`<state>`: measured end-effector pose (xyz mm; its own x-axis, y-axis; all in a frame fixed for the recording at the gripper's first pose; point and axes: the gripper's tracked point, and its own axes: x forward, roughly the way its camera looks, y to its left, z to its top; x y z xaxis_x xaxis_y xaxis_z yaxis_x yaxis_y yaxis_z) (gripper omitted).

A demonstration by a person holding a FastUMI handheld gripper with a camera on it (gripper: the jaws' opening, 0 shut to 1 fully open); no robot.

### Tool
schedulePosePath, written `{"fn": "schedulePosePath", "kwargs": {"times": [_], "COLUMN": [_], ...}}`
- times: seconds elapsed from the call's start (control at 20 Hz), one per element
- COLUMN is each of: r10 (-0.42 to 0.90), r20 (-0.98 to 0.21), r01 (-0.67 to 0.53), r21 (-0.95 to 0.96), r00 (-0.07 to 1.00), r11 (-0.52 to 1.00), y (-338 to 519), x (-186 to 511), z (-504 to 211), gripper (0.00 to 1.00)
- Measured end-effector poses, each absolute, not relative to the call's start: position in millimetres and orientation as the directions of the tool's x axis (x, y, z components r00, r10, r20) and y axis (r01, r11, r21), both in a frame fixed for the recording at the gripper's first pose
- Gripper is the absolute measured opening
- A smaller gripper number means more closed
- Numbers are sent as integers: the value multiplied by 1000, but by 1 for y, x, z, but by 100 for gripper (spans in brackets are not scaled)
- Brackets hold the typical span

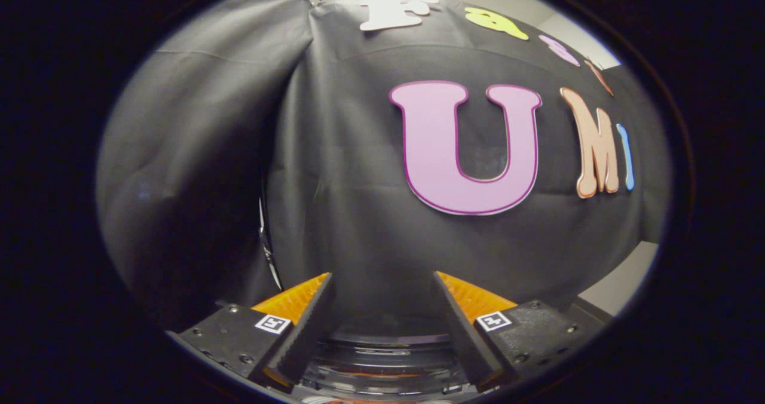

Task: Put the clothes into the washing machine and then close the washing machine lid.

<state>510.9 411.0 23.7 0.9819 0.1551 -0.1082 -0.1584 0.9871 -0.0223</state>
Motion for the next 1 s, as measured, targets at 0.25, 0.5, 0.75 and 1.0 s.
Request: {"fn": "schedulePosePath", "kwargs": {"times": [0.25,0.5,0.75,1.0], "r10": [129,139,144,147], "r20": [-207,-173,-136,-130], "r01": [-132,-142,-146,-149], "r21": [-1,-7,-5,-7], "r00": [970,975,980,981], "r11": [991,990,989,989], "y": [400,399,397,396], "x": [510,508,490,482], "z": [-4,-4,1,3], "gripper": [97,99,99,99]}}
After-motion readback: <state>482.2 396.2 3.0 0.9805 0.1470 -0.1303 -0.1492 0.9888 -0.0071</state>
